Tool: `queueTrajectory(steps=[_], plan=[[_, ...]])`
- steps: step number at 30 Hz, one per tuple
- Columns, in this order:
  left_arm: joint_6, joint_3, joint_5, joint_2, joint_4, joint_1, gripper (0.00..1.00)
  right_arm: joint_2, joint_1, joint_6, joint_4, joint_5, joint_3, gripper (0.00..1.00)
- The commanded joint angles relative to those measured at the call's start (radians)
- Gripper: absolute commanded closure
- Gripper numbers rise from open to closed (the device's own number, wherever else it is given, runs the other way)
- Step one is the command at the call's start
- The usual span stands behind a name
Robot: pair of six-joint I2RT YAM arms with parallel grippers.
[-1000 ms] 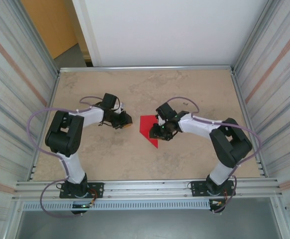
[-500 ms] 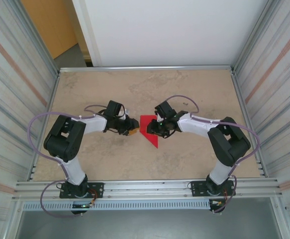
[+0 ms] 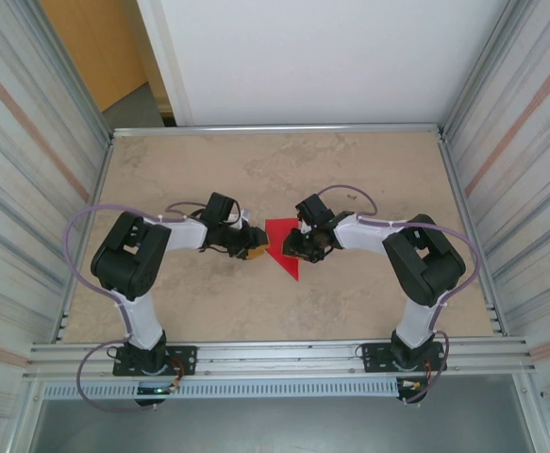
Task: Fold a paper plane with a square sheet of paper (pick it up from the middle)
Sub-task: Fourth fold the wing at the center of the table.
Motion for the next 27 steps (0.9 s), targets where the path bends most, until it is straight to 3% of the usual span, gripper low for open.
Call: queueTrajectory(steps=[1,7,27], plan=[[0.029,0.029,0.039,0.029,-0.005,-0.009,0.65,0.029,-0.007,0.001,-0.013,0.008,-0.016,0.69],[0.037,0.045,0.054,0.04,-0.002,-0.009,0.73,0.025,-0.012,-0.004,-0.013,0.01,-0.022,0.7],[0.164,0.164,0.093,0.108,-0.154,-0.004,0.78,0.017,-0.015,-0.079,-0.026,0.003,-0.021,0.7]])
